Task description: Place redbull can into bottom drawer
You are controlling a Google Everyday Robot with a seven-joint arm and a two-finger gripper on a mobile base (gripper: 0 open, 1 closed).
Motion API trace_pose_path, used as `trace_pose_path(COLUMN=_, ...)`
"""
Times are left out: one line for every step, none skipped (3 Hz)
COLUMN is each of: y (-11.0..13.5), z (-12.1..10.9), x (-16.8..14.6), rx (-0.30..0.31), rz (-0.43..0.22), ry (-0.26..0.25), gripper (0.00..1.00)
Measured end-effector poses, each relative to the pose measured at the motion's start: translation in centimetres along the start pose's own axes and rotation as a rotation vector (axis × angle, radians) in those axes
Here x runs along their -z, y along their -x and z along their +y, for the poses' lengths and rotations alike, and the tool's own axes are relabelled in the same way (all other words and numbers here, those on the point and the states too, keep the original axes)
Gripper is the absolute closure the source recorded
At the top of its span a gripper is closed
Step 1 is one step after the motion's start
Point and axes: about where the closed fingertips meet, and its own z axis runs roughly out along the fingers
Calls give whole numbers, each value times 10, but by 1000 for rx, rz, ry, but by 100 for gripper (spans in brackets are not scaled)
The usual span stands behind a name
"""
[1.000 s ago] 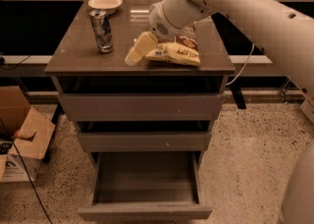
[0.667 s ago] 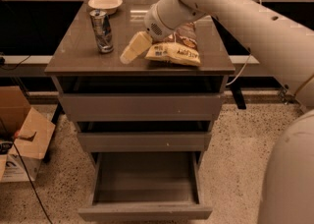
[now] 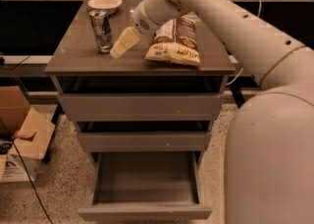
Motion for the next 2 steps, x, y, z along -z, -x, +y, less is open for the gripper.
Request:
trace_pose_path(y=19, z=-7, x=-18, rx=28, rz=-17, ry=21, gripper=0)
trace_pose_path(y=41, z=-7, x=-32, rx=66, rz=-44, ry=47, gripper=0)
